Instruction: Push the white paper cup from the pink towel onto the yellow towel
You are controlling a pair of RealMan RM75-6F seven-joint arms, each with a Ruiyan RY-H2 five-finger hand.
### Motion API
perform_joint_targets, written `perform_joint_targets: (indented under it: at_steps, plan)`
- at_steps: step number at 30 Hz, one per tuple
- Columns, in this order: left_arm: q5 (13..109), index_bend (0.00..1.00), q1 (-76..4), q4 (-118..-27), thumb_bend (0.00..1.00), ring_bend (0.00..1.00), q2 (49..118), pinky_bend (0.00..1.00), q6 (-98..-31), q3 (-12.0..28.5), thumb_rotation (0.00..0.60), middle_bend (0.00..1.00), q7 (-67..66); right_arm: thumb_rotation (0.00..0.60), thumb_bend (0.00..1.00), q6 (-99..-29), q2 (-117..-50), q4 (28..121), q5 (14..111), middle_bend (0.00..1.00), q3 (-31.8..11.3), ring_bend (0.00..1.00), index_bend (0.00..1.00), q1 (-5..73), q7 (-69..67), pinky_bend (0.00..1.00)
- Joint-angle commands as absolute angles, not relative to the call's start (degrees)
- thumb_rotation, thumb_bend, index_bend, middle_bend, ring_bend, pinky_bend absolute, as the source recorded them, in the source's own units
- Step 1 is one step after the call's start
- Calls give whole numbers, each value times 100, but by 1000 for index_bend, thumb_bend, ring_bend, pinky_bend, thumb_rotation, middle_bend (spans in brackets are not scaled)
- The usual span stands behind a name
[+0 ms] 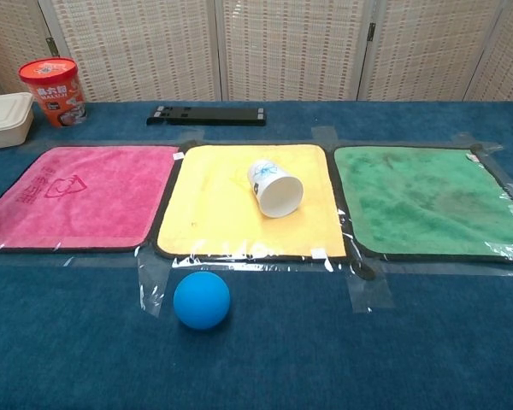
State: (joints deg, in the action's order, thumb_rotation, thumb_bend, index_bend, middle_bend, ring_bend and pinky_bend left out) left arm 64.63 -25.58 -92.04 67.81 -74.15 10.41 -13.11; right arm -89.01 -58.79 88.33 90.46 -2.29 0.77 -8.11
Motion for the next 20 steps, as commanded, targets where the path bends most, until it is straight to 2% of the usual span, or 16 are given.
perform_joint_targets:
  at_steps: [1, 10, 20]
  plan:
    - [6778, 0, -2019, -9588, 477, 0, 6577, 0, -8086, 733, 600, 0, -1232, 600, 142, -8867, -5923, 8804, 9034, 107, -229, 182, 178, 98, -841, 68]
    - [7490, 0, -1160, -9666, 478, 0, 6698, 0, -9192, 260, 600, 0, -1366, 600, 143, -8713, -6024, 8814, 9034, 113, -210, 191, 196, 193, -863, 84]
    - [7722, 0, -918, -9704, 478, 0, 6757, 0, -9113, 113, 600, 0, -1440, 600, 142, -8676, -6034, 8872, 9029, 115, -192, 197, 209, 221, -773, 84]
